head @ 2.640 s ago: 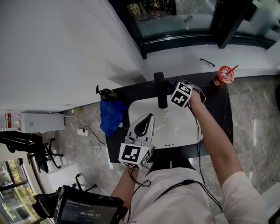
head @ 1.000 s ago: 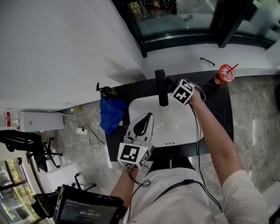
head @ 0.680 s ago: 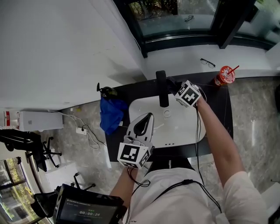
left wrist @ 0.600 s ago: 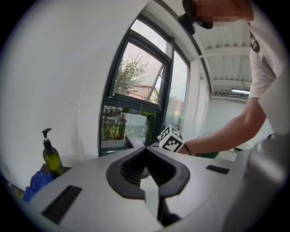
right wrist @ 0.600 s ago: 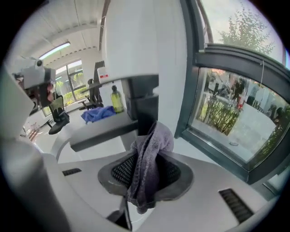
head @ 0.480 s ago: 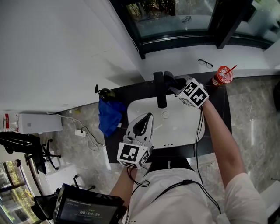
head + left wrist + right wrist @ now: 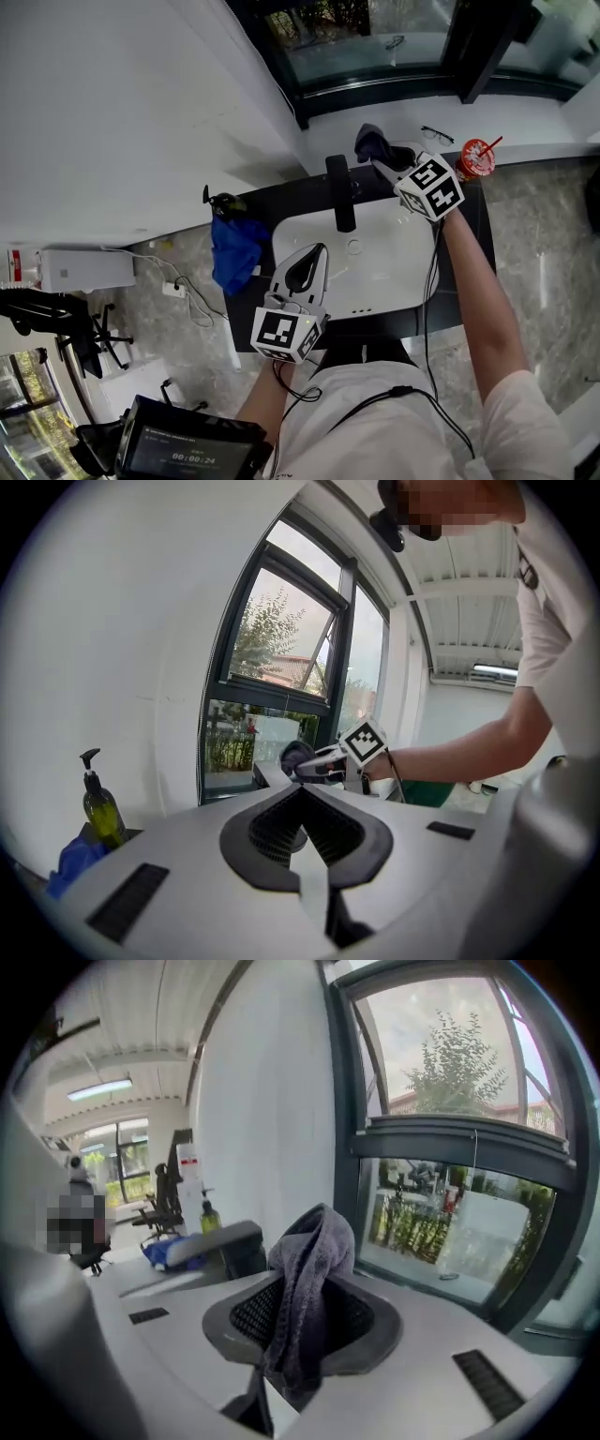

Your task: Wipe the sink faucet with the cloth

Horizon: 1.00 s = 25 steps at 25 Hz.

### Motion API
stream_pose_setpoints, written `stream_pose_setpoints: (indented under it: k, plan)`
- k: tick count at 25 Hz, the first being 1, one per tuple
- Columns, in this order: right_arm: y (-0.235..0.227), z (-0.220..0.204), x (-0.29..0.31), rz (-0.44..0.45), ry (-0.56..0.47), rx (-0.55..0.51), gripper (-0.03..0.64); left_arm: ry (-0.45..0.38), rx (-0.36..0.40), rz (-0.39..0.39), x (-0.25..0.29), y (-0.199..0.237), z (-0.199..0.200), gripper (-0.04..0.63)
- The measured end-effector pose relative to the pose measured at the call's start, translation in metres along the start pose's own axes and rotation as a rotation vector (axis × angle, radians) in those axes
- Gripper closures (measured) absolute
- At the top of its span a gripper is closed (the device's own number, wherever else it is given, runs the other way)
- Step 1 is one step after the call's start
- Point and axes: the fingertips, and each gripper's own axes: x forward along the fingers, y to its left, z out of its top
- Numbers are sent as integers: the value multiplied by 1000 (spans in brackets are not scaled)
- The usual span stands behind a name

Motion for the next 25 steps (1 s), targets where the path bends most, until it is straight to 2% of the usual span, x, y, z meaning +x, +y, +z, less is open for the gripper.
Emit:
stream_pose_setpoints:
  k: [2,5,8,13,17,21,25]
  plan:
    - [-3,-31,14,-41,120,-35,518,1,-1,4,-2,1,-1,603]
    - [4,-73,32,-40,266,-61,518,4,-4,9,-4,3,-2,603]
    - [14,-98,44,-43,358,-82,518,4,-5,17,-6,5,-3,603]
    - [23,-126,58,-70,498,-193,518,5,-8,32,-10,8,-4,603]
    - [44,-122,72,-7,506,-217,519,9,-14,44,-13,12,-8,603]
    - [58,-117,77,68,477,-169,518,6,-15,47,-14,13,-7,603]
    - [56,-103,66,114,361,-86,518,3,-14,46,-13,15,-6,603]
